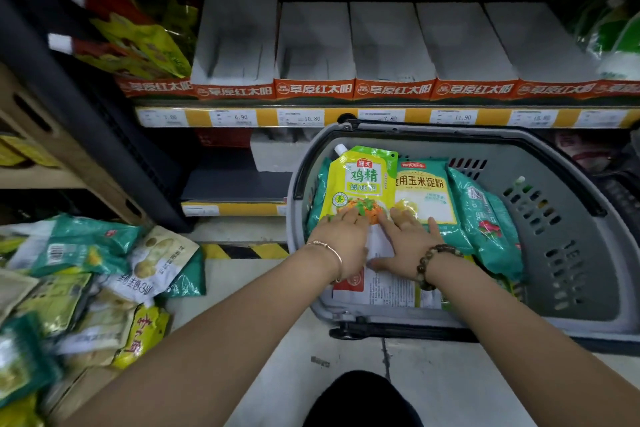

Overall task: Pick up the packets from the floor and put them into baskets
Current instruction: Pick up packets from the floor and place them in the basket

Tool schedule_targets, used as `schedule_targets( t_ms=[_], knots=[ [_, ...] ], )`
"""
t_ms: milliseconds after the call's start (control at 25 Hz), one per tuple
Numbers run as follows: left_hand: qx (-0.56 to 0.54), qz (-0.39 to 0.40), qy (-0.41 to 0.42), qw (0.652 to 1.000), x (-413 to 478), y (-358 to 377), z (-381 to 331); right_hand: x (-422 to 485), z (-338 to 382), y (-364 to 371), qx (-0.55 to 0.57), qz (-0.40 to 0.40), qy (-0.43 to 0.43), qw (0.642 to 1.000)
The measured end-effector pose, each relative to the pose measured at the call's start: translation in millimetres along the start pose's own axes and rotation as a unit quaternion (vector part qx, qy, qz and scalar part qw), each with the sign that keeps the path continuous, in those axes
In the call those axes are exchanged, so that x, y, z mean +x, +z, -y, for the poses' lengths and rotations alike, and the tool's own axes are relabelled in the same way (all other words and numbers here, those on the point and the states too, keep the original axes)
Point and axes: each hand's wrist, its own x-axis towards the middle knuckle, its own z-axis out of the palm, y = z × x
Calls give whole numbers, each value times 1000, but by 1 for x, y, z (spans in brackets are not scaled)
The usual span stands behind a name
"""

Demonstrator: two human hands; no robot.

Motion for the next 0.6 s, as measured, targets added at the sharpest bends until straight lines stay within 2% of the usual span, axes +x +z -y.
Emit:
schedule_targets(
  t_ms=[120,240,320,440,600],
  knots=[
    [-79,-111,-7,991,-24,-13,7,-8,11,-12,43,-82,-25,995],
    [-140,-208,-38,967,-53,-30,22,-14,41,-31,107,-178,-99,973],
    [-175,-252,-74,949,-77,-39,39,-17,72,-46,139,-215,-149,955],
    [-188,-285,-143,929,-119,-44,77,-16,124,-57,129,-207,-219,945],
    [-158,-271,-238,919,-182,-31,128,-17,198,-48,65,-189,-287,937]
  ],
)
